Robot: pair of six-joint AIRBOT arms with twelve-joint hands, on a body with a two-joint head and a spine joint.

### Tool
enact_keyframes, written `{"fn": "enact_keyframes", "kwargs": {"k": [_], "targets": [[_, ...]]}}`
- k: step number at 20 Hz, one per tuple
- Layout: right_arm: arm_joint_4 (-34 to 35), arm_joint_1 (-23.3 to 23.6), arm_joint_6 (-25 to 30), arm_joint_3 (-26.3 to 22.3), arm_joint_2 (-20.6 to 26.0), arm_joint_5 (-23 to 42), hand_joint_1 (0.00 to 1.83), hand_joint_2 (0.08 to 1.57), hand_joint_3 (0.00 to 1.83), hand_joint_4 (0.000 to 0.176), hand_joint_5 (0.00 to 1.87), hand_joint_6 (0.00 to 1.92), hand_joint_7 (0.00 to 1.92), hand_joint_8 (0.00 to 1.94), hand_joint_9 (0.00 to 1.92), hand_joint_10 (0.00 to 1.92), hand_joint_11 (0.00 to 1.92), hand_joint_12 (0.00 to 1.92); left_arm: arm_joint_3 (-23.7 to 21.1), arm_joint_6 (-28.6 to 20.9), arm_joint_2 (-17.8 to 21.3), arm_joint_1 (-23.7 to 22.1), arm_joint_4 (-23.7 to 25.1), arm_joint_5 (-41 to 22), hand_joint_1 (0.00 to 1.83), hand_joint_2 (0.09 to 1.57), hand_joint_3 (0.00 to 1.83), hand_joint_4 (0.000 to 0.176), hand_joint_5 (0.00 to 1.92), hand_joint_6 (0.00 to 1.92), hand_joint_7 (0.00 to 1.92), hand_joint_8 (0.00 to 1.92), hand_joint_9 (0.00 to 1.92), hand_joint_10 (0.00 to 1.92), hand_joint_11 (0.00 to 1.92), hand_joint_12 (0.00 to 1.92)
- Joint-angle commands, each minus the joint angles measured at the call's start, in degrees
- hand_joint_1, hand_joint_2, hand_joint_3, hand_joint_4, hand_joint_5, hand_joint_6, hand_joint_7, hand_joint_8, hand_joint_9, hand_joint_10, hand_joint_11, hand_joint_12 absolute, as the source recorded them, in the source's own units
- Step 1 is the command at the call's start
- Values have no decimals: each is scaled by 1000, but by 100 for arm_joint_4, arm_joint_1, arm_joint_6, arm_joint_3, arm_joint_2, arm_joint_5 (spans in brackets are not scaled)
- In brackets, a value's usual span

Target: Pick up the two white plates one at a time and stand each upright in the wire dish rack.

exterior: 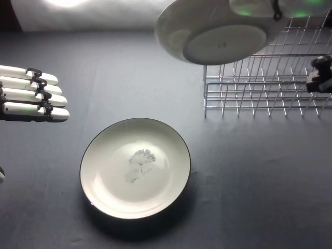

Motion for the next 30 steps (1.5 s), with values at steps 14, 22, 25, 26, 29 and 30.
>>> {"fn": "enact_keyframes", "kwargs": {"k": [14,22,25,26,29,30], "targets": [[187,-80,85,323,550,780,1371,1134,0,0,821,1149,944,1069,935,1160,820,1291,-11,18,17,-11,-438,-226,0,1110,0,0,20,2,5,1,1,0,2,0],[221,-455,89,671,551,841,1367,1145,1,0,755,1216,966,1046,904,1206,739,1338,-55,17,-57,44,-434,-226,0,1096,0,0,0,0,0,0,0,0,0,0],[221,-690,87,823,538,878,1366,1148,1,0,758,1219,944,1061,909,1211,741,1316,-159,-5,-97,120,-451,-218,0,1097,0,0,0,0,0,0,0,0,0,0],[221,-738,87,879,516,878,1368,1142,0,0,776,1205,955,1047,919,1186,747,1303,-191,-4,-103,130,-490,-212,0,1098,0,0,0,0,0,0,0,0,0,0],[220,-891,65,1148,378,870,1373,1126,1,0,816,1141,997,994,927,1167,763,1285,-232,-19,-226,156,-541,-108,0,1096,0,0,0,0,0,0,0,0,0,0],[219,-913,53,1258,318,838,1371,1131,1,0,809,1148,986,1014,913,1190,747,1307,-195,-32,-310,167,-539,-101,0,1094,0,0,0,0,0,0,0,0,0,0]]}}
